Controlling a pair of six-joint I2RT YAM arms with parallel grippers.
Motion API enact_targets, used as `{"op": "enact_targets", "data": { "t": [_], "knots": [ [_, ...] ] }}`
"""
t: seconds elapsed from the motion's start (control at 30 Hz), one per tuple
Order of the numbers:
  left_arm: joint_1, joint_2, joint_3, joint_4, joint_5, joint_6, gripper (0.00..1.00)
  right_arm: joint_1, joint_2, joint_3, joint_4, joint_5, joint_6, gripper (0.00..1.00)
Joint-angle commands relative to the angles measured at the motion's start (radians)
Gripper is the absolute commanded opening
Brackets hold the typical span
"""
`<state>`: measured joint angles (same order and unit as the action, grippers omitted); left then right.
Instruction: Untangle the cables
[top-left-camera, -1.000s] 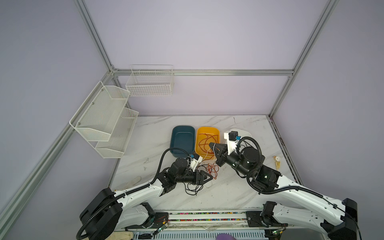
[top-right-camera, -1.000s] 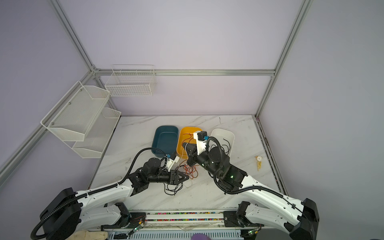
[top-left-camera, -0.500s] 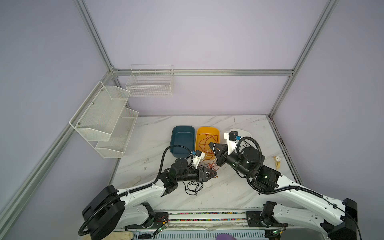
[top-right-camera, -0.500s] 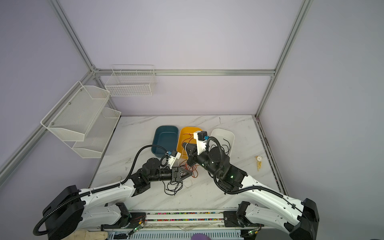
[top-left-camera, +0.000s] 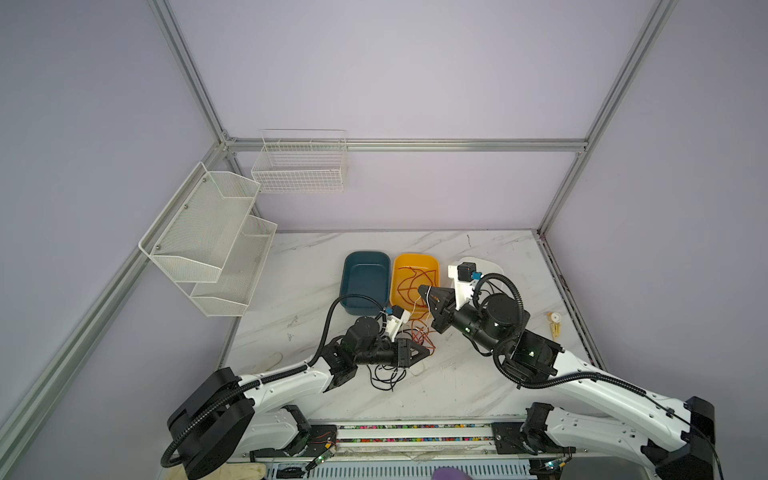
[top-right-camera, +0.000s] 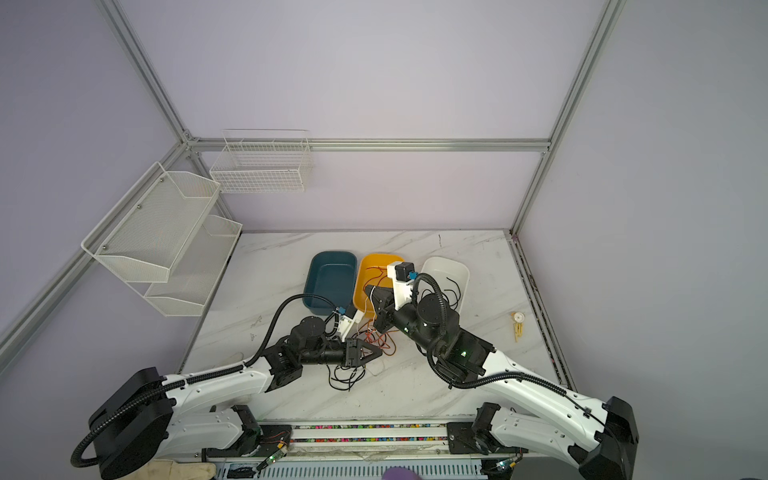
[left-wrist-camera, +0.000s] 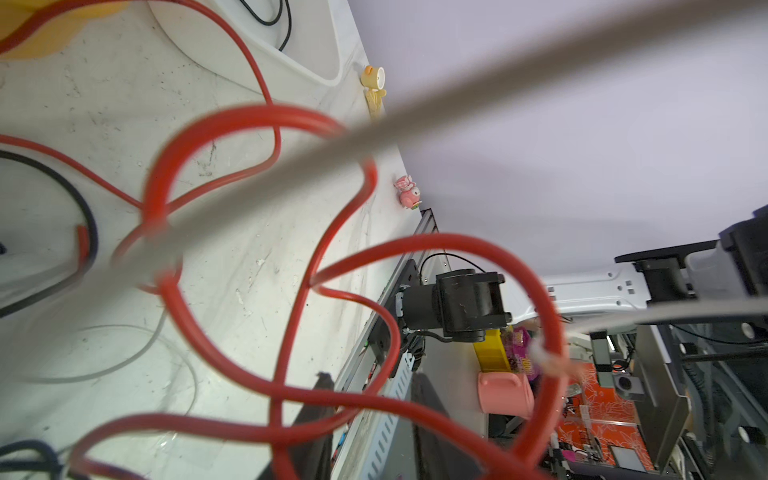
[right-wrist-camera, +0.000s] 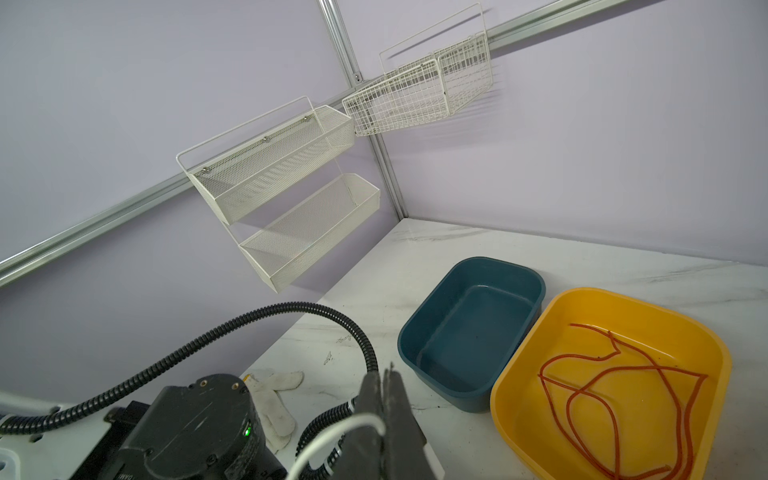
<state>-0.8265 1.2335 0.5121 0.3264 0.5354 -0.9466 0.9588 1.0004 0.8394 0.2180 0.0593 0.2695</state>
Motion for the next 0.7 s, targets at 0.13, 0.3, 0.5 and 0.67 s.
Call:
{"op": "enact_targets", "data": {
  "t": [0.13,0.3,0.5,0.67],
  "knots": [
    [-0.003,-0.028,0.088,-0.067,-0.036,0.057,0.24,0.005,-0.028,0.018,-0.011,0.002,0.0,0.0],
    [-0.003,-0.057,0.071,-0.067,-0.046,0.063,0.22,0.005,-0.038,0.013,-0.008,0.004,0.005,0.0],
    [-0.003,-0.143,0.047,-0.132,-0.075,0.124,0.48,0.005,-0.039,0.01,-0.014,-0.001,0.004,0.0],
    [-0.003,-0.249,0.061,-0.295,-0.161,0.235,0.54,0.005,-0.041,0.003,-0.012,0.002,0.002,0.0]
  ]
}}
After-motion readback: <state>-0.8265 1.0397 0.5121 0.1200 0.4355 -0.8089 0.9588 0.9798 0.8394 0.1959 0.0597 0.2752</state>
